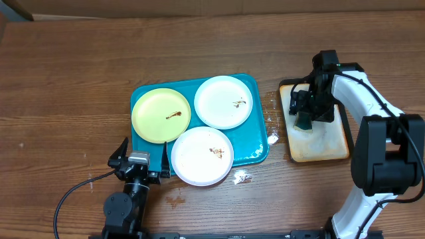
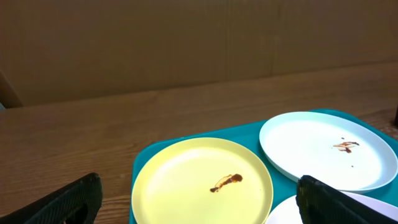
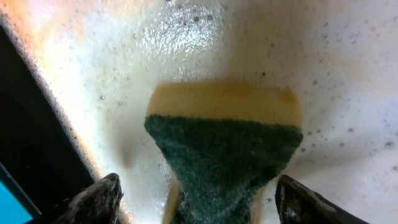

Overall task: Clean dirty plates on tray and stack at the side
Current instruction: 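Rub the held sponge in the soapy water with the right gripper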

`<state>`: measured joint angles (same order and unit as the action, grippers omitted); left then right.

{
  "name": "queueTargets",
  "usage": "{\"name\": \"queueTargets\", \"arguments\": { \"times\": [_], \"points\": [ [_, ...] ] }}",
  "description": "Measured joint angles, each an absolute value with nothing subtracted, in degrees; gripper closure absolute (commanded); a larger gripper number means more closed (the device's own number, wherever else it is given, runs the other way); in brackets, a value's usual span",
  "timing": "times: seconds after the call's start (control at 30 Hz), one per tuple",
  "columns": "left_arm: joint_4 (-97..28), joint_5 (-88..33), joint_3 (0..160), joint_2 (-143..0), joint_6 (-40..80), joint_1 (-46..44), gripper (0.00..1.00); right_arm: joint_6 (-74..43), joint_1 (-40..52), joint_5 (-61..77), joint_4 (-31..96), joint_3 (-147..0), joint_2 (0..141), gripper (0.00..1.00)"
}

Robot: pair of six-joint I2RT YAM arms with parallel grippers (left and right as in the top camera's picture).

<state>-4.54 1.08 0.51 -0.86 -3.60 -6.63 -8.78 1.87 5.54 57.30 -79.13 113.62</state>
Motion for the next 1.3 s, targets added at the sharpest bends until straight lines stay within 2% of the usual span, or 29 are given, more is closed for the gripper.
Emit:
{"name": "queueTargets", "arguments": {
  "times": [0.03, 0.1, 0.2, 0.23, 0.27, 0.3, 1.3],
  "points": [
    [-4.5, 1.1, 0.5, -0.9, -3.6, -6.6, 0.00, -8.8, 1.9, 5.6, 57.2, -79.1, 113.6, 0.34],
    [-4.5, 1.1, 0.5, -0.9, -3.6, -6.6, 0.00, -8.4, 1.9, 5.5, 57.1, -79.1, 113.6, 0.55],
    [-4.6, 1.1, 0.5, -0.9, -3.6, -6.6, 0.00, -8.8, 1.9, 5.6, 57.0, -79.1, 113.6, 0.63],
    [-4.6, 1.1, 0.5, -0.9, -3.6, -6.6, 0.00, -8.6, 1.8, 5.5, 57.1, -79.1, 113.6, 0.71],
    [-4.6, 1.1, 0.5, -0.9, -3.6, -6.6, 0.00, -8.4, 1.8, 5.5, 57.1, -79.1, 113.6, 0.88],
    [-4.5, 1.1, 0.5, -0.9, -3.6, -6.6, 0.00, -8.9, 1.9, 5.6, 57.0, -79.1, 113.6, 0.96],
    [-4.5, 1.1, 0.5, -0.9, -3.6, -6.6, 0.00, -8.9, 0.4, 5.6, 57.2, -79.1, 113.6, 0.96]
  ]
}}
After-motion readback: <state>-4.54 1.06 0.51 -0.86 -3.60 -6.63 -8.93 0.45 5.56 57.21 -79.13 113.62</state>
